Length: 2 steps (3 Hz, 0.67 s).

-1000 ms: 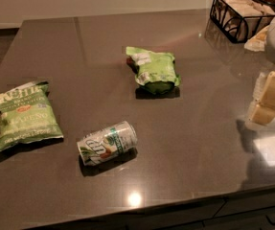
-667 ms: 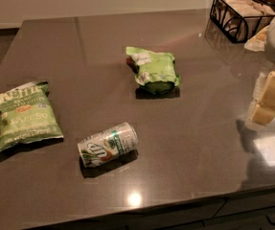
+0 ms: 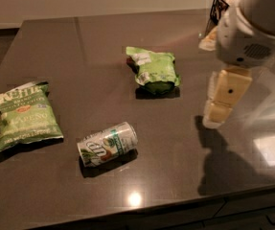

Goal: Place 7up can upright

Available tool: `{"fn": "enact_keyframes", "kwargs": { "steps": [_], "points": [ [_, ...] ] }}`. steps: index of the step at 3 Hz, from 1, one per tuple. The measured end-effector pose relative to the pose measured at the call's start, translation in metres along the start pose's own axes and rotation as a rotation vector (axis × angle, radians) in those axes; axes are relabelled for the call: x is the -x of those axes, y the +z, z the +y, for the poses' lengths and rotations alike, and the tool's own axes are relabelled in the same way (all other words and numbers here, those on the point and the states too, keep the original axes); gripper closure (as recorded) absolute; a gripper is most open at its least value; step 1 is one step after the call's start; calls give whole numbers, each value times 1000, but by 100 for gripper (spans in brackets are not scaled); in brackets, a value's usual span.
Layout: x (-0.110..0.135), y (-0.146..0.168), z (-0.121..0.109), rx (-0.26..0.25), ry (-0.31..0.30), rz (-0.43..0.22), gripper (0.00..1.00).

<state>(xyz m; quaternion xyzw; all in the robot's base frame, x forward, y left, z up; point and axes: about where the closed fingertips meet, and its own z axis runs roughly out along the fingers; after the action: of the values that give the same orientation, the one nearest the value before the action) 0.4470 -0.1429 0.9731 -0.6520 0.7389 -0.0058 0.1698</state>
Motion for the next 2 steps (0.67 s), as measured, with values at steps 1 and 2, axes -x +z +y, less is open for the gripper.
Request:
{"fn": "enact_keyframes", "kwargs": {
  "steps": [1,2],
  "points": [
    [43,23,9,34,-91,-27,0],
    [79,50,21,65,-181,-24,0]
  ]
}}
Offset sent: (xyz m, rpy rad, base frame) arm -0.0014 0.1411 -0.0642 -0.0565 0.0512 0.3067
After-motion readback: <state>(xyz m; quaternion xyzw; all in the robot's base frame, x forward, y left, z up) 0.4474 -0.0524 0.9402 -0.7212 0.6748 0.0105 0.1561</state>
